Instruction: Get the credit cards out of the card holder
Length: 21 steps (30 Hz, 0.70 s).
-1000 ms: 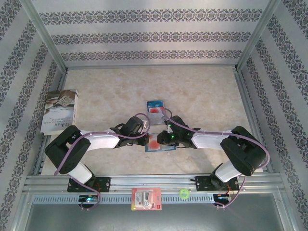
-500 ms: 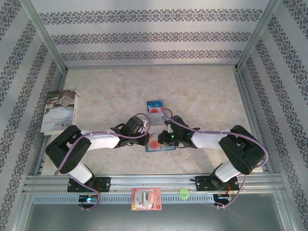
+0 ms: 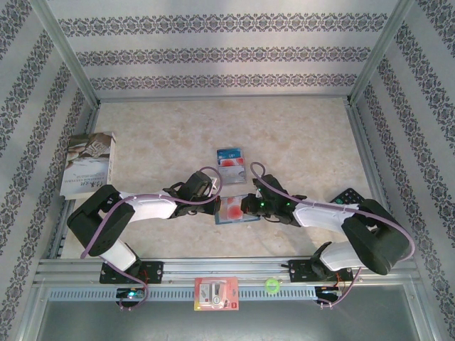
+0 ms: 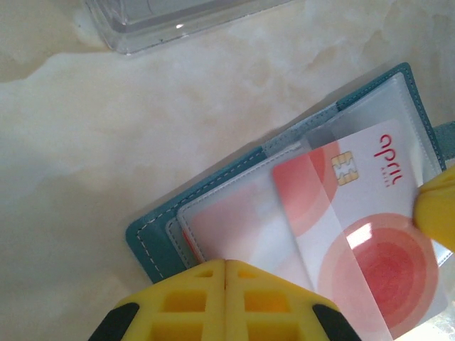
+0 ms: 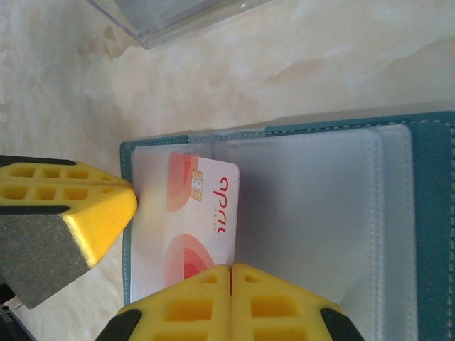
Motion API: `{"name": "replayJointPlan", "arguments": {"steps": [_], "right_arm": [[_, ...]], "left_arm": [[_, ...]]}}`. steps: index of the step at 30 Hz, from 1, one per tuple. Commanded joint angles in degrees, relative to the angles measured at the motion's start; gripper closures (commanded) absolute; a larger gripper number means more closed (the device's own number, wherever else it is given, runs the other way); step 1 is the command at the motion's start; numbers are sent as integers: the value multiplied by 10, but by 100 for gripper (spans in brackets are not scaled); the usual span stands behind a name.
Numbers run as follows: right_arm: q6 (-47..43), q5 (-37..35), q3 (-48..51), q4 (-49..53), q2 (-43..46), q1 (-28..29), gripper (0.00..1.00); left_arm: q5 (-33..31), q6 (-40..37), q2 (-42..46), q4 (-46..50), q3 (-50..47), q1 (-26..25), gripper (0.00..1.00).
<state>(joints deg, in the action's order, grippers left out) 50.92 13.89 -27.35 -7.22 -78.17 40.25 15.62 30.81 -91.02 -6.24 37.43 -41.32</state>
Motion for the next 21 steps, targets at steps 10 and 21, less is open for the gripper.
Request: {"name": "replayJointPlan", "arguments": {"steps": [10,21], "right_arm": [[-44,-86,-37,146,75,18,100],[-77,-132,-101,207,50,60,100]], "left_arm": [[16,-21,5,33,10,17,86],[31,-18,90,34,5,23,70]]}}
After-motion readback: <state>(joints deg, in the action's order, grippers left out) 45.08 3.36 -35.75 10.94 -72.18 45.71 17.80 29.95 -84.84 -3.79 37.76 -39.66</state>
